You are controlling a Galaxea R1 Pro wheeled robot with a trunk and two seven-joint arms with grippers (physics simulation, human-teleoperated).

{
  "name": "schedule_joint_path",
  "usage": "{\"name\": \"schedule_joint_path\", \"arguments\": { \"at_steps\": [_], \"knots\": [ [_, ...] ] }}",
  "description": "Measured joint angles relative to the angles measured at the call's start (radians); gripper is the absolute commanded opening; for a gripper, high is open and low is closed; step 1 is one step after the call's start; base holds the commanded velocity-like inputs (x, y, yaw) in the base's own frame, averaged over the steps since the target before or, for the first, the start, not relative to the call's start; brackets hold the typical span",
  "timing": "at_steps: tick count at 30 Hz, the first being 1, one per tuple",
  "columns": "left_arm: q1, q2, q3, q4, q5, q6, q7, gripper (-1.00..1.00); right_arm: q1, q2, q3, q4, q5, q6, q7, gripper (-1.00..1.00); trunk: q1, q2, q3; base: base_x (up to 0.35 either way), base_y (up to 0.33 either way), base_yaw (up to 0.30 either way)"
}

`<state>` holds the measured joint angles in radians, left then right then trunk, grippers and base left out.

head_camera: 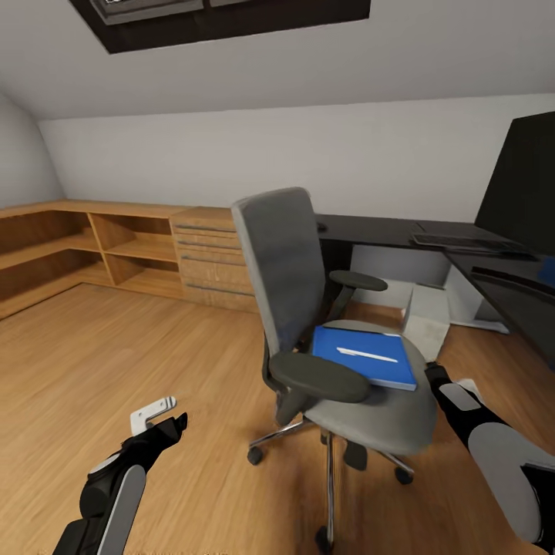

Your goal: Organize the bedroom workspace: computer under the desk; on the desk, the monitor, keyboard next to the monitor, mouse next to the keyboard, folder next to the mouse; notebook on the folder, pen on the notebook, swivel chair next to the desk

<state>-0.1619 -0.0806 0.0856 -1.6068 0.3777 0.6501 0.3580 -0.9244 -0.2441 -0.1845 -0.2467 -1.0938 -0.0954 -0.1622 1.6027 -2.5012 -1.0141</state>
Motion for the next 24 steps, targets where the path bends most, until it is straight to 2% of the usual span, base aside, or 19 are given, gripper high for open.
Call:
{"name": "schedule_joint_path", "arguments": {
  "at_steps": [4,14,24],
  "knots": [
    [0.000,0.000,0.000,0.000,0.000,0.000,0.000,1.00,0.000,-0.007,0.000,0.003,-0.002,0.000,0.001,1.00,0.000,0.000,0.000,-0.008,0.000,0.267],
    [0.000,-0.001,-0.006,0.000,0.000,0.000,0.001,1.00,0.000,-0.006,0.000,0.003,-0.003,-0.002,0.001,1.00,0.000,0.000,0.000,-0.066,0.000,0.275],
    [0.000,-0.001,-0.053,0.016,-0.001,0.000,0.003,1.00,0.001,-0.014,0.000,0.003,-0.006,-0.003,0.001,1.00,0.000,0.000,0.000,-0.052,0.000,0.276]
  ]
}}
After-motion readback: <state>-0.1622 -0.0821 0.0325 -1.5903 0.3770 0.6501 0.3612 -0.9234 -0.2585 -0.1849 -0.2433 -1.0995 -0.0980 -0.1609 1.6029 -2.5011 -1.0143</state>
